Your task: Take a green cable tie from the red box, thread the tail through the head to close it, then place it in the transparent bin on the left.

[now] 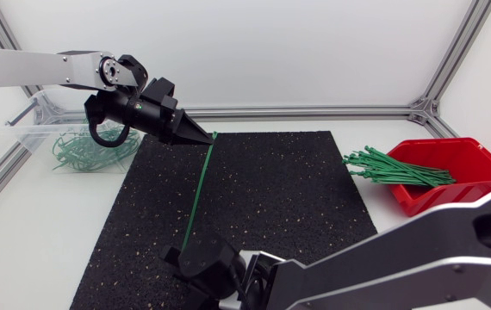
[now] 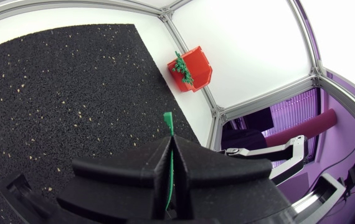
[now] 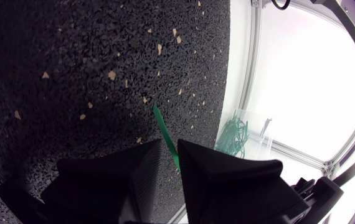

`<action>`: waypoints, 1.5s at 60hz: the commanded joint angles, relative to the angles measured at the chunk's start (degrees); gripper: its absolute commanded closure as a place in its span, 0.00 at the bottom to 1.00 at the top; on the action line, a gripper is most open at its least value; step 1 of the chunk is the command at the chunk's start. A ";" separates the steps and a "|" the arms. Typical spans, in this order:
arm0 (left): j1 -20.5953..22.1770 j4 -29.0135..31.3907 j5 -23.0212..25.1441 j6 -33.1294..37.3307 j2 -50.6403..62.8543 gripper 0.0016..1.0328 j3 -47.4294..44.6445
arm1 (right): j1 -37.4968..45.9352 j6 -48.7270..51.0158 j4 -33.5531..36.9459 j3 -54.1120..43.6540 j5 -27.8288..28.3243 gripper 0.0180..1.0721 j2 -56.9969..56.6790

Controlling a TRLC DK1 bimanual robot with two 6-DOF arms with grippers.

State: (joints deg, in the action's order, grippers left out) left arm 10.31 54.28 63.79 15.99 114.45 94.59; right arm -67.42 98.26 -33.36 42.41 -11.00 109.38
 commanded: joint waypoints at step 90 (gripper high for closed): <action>-1.34 9.70 0.46 14.95 0.07 0.97 0.07 | 2.03 -18.28 14.91 11.29 3.62 0.95 -6.38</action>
State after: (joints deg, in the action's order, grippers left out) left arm 9.43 63.46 64.03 28.80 116.97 96.47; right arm -66.59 87.05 -22.35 50.28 -8.12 106.26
